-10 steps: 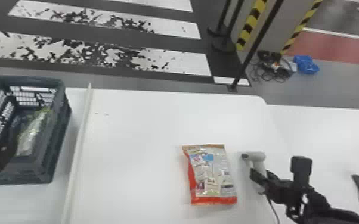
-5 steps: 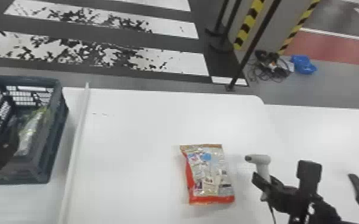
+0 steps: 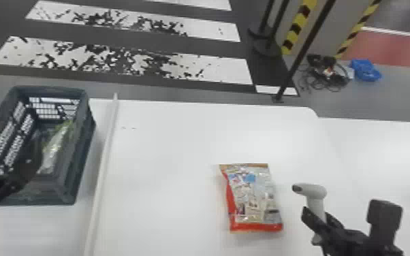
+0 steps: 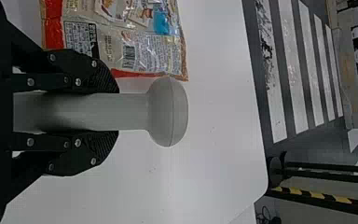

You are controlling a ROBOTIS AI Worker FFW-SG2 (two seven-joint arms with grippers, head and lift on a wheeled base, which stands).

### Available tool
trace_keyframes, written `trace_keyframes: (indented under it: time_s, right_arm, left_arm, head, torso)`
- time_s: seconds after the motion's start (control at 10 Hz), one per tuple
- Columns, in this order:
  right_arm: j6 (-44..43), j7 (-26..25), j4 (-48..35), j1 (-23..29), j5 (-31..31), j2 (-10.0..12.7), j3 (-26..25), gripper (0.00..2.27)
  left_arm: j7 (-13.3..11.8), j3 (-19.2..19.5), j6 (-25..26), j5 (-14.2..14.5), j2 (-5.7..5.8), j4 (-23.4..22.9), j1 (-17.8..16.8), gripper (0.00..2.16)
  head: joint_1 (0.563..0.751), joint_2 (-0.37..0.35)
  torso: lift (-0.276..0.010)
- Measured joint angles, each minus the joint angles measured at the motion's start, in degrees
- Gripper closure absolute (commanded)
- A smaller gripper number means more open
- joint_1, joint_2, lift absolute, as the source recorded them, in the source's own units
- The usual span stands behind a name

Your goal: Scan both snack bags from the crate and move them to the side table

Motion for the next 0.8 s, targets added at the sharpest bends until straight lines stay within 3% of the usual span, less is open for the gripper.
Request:
trace_keyframes:
  time_s: [0.8]
  right_arm:
    - [3.4, 0.6, -5.4, 4.4, -0.3, 1.0, 4.2, 2.25]
  left_arm:
    - [0.0, -0.2, -1.1, 0.2, -0.44, -0.3, 0.7, 0.04]
  head:
    - [0.695, -0.086]
  torso:
    - [-0.029]
